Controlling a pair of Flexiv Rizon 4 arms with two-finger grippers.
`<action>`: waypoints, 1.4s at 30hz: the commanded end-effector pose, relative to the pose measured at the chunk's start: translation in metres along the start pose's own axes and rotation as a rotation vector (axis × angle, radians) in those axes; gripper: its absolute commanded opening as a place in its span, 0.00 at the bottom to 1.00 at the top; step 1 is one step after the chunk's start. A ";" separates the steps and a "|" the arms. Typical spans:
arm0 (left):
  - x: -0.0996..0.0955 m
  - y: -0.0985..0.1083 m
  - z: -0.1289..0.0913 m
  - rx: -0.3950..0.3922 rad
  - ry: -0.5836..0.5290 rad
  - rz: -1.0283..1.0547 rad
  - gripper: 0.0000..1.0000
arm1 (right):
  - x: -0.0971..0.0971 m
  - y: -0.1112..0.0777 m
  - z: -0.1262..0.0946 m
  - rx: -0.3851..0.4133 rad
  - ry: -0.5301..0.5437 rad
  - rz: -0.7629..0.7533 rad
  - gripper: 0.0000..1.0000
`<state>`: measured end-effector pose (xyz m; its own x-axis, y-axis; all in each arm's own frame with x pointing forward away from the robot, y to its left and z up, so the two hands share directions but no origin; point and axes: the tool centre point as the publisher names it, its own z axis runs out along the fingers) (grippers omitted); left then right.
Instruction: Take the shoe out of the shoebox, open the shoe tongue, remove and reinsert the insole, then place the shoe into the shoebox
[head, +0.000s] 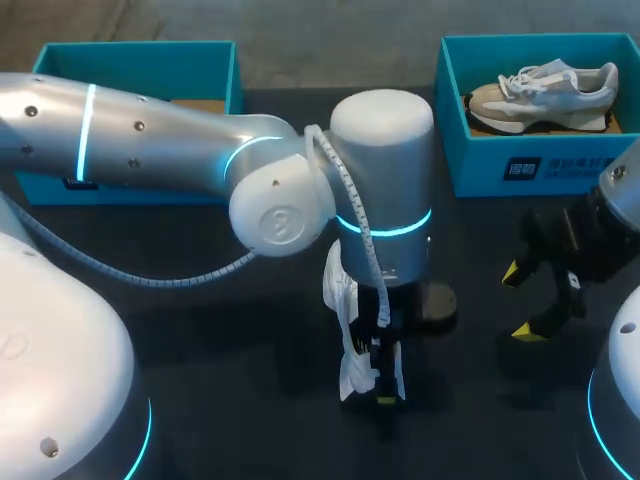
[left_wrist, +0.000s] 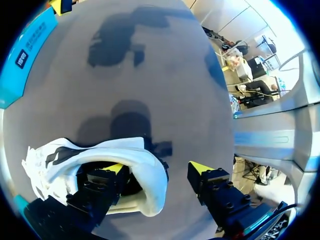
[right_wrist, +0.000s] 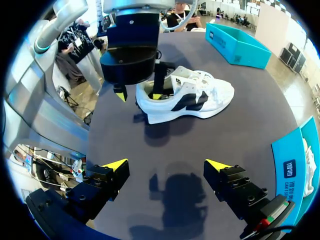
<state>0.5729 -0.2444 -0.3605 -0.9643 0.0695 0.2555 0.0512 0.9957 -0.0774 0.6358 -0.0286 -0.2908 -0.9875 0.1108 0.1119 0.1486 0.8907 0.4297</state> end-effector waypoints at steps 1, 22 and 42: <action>0.003 -0.004 0.010 -0.007 -0.002 -0.004 0.74 | 0.001 0.000 0.001 0.003 -0.004 0.001 1.00; -0.002 0.006 0.026 -0.085 -0.108 -0.126 0.00 | 0.001 0.000 0.001 0.003 -0.004 0.001 1.00; -0.046 0.047 -0.038 -0.037 -0.132 -0.126 0.00 | 0.001 0.000 0.001 0.003 -0.004 0.001 1.00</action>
<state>0.6126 -0.2225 -0.3658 -0.9914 -0.0655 0.1135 -0.0650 0.9979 0.0074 0.6358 -0.0286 -0.2909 -0.9875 0.1109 0.1119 0.1487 0.8907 0.4297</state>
